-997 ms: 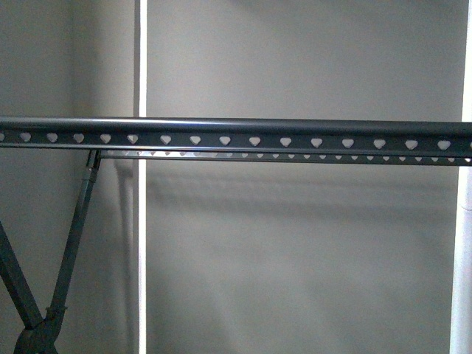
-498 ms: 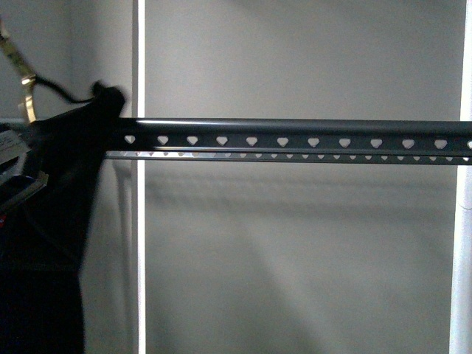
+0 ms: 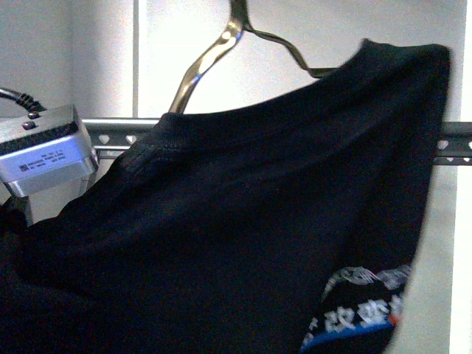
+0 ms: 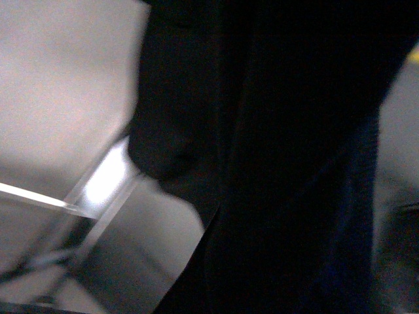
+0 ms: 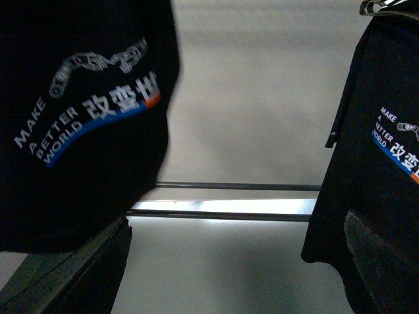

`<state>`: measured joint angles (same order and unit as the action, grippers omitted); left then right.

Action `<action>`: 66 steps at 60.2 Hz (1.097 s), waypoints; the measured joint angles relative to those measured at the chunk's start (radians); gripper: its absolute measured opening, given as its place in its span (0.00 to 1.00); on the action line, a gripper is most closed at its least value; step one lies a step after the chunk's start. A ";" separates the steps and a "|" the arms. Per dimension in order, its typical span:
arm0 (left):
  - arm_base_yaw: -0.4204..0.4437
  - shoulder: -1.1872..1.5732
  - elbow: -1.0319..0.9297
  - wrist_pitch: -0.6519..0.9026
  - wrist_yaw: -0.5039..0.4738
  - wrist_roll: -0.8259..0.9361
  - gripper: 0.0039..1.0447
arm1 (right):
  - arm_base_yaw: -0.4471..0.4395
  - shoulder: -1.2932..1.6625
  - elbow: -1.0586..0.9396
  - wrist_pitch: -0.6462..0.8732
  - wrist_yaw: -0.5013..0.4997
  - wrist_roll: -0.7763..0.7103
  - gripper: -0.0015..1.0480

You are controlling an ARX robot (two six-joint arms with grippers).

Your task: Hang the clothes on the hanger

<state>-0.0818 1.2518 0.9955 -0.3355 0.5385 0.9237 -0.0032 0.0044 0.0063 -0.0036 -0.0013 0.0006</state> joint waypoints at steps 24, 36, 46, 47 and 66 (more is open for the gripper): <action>-0.034 0.206 0.177 0.105 -0.120 0.818 0.08 | 0.000 0.000 0.000 0.000 0.000 0.000 0.93; -0.097 0.285 0.278 0.074 -0.156 0.892 0.08 | 0.000 0.000 0.000 0.000 0.000 0.000 0.93; -0.143 0.330 0.348 0.070 -0.166 0.864 0.08 | 0.000 0.000 0.000 0.000 0.000 0.000 0.93; -0.148 0.337 0.357 0.069 -0.166 0.856 0.08 | 0.000 0.000 0.000 0.000 0.000 0.000 0.93; -0.206 0.400 0.430 0.097 -0.181 0.703 0.08 | -0.072 0.058 0.035 -0.080 -0.236 0.060 0.93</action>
<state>-0.2882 1.6516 1.4258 -0.2382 0.3573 1.6264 -0.0753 0.0628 0.0410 -0.0841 -0.2375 0.0601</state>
